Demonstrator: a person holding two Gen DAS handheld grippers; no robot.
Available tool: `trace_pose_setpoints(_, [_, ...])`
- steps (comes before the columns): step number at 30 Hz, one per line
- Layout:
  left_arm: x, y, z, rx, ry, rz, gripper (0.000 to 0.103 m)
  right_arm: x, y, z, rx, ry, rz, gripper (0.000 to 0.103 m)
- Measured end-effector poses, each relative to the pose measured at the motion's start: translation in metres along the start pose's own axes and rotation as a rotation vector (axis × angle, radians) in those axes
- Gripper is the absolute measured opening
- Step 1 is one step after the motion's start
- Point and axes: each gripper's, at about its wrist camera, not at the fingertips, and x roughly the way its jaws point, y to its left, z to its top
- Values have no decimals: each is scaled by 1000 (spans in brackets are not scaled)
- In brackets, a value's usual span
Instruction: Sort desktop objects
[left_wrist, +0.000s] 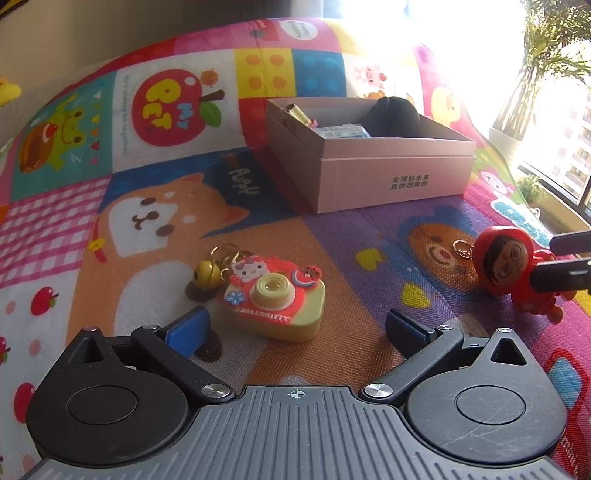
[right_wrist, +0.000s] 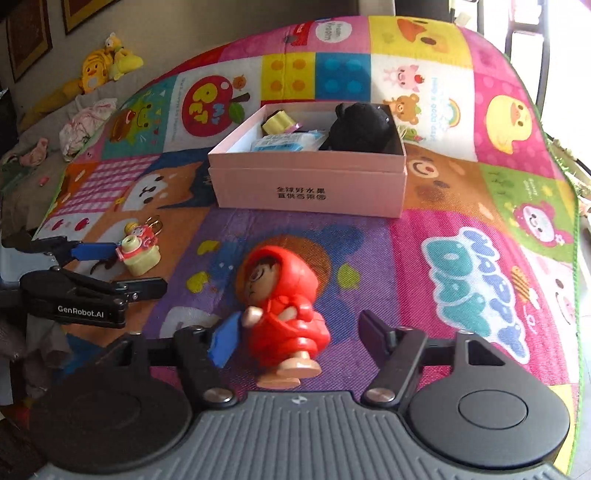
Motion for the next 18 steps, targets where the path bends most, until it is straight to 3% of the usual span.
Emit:
trace_pose_setpoints(5, [4,-1,4,16,6,-21,103,-5,-10,11,51,-91,-44,92])
trace_pose_setpoints(8, [12,-3,10,56,9,-44,103,3,-13,11,74,-102,-88,95])
trace_pose_setpoints(10, [18,-3,15,76,6,-66,103,6,-14,9,96,-112,-96,103])
trace_pose_setpoints(18, [35,0,30,81,-6,-135,103,8,-12,1,94,-128,-103,103])
